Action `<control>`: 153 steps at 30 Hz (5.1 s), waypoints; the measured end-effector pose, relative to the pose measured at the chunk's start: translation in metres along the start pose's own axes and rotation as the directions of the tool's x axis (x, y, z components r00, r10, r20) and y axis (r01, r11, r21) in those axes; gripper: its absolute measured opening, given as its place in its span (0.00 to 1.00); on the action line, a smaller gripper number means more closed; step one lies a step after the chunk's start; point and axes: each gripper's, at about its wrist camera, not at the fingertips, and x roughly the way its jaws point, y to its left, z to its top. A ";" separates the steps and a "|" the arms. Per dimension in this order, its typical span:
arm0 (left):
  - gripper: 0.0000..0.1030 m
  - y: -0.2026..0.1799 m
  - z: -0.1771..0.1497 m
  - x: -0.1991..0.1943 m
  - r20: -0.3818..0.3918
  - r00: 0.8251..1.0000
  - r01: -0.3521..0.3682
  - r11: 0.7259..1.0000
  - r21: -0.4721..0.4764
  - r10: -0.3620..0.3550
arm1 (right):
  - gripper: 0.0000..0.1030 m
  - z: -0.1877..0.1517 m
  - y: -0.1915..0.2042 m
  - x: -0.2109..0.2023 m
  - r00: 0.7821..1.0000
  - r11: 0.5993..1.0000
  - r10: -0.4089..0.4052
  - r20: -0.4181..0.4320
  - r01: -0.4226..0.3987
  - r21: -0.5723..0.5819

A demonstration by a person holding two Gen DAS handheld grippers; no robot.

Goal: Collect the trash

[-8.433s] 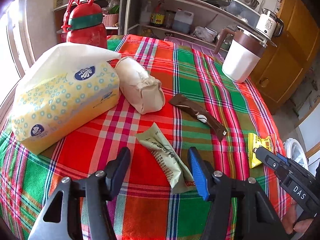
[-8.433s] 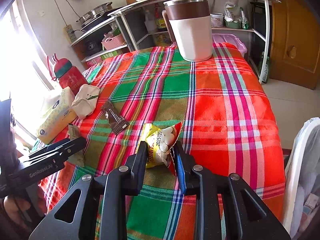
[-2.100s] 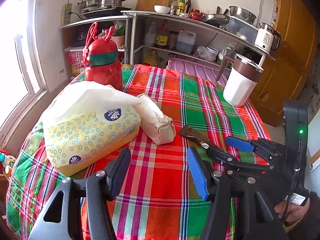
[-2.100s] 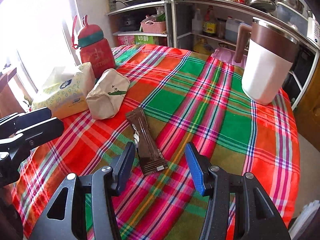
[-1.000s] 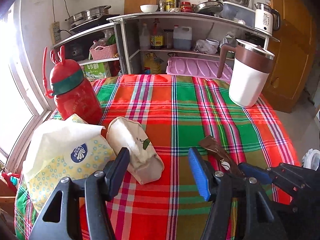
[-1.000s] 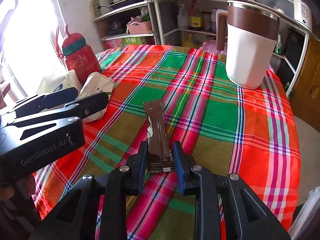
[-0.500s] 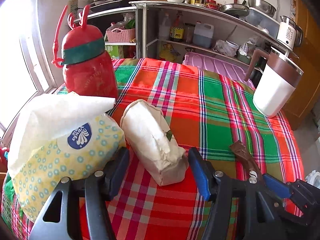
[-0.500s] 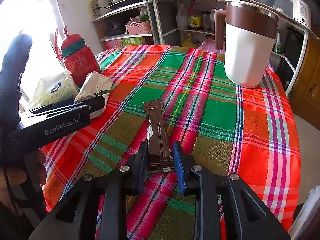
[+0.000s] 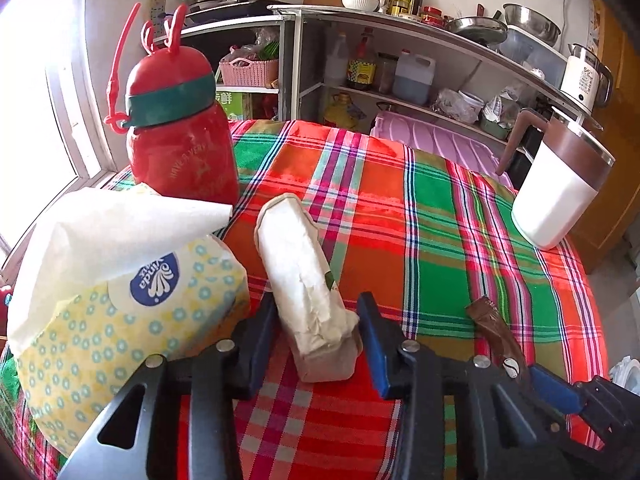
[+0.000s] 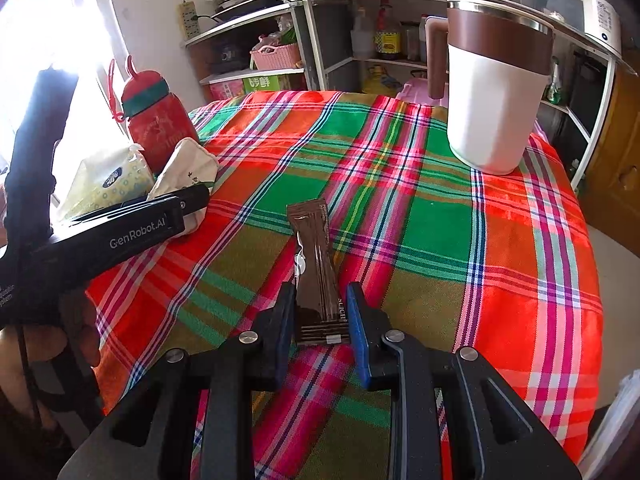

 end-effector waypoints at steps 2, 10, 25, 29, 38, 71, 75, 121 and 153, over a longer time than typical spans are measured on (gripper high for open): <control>0.36 0.000 -0.001 -0.004 0.007 1.000 0.004 1.000 0.007 -0.004 | 0.26 0.000 0.000 -0.002 1.000 1.000 -0.008 0.008 0.008 -0.001; 0.35 -0.010 -0.011 -0.036 0.064 0.997 0.037 0.997 0.067 -0.041 | 0.26 -0.009 0.001 -0.017 0.998 0.999 -0.035 0.046 0.034 0.010; 0.35 -0.049 -0.048 -0.099 0.077 0.982 0.158 0.970 0.183 -0.174 | 0.26 -0.044 -0.018 -0.085 0.988 0.991 -0.074 0.136 0.057 0.125; 0.35 -0.067 -0.057 -0.119 0.087 0.972 0.196 0.955 0.221 -0.219 | 0.26 -0.057 -0.028 -0.109 0.981 0.985 -0.094 0.169 0.068 0.156; 0.35 -0.114 -0.076 -0.157 0.092 0.943 0.278 0.908 0.314 -0.321 | 0.26 -0.091 -0.060 -0.168 0.957 0.963 -0.177 0.232 0.120 0.240; 0.48 -0.297 -0.161 -0.174 -0.175 0.852 0.505 0.689 0.519 -0.493 | 0.30 -0.202 -0.205 -0.233 0.878 0.781 -0.476 -0.037 0.442 0.441; 0.56 -0.290 -0.158 -0.174 -0.168 0.854 0.504 0.698 0.509 -0.493 | 0.38 -0.206 -0.202 -0.234 0.881 0.778 -0.473 -0.029 0.433 0.456; 0.64 -0.227 -0.177 -0.205 -0.015 0.896 0.397 0.785 0.476 -0.444 | 0.44 -0.240 -0.107 -0.279 0.797 0.743 -0.577 0.176 0.423 0.519; 0.64 -0.224 -0.176 -0.210 -0.005 0.893 0.401 0.790 0.464 -0.450 | 0.44 -0.240 -0.100 -0.277 0.806 0.747 -0.567 0.172 0.415 0.519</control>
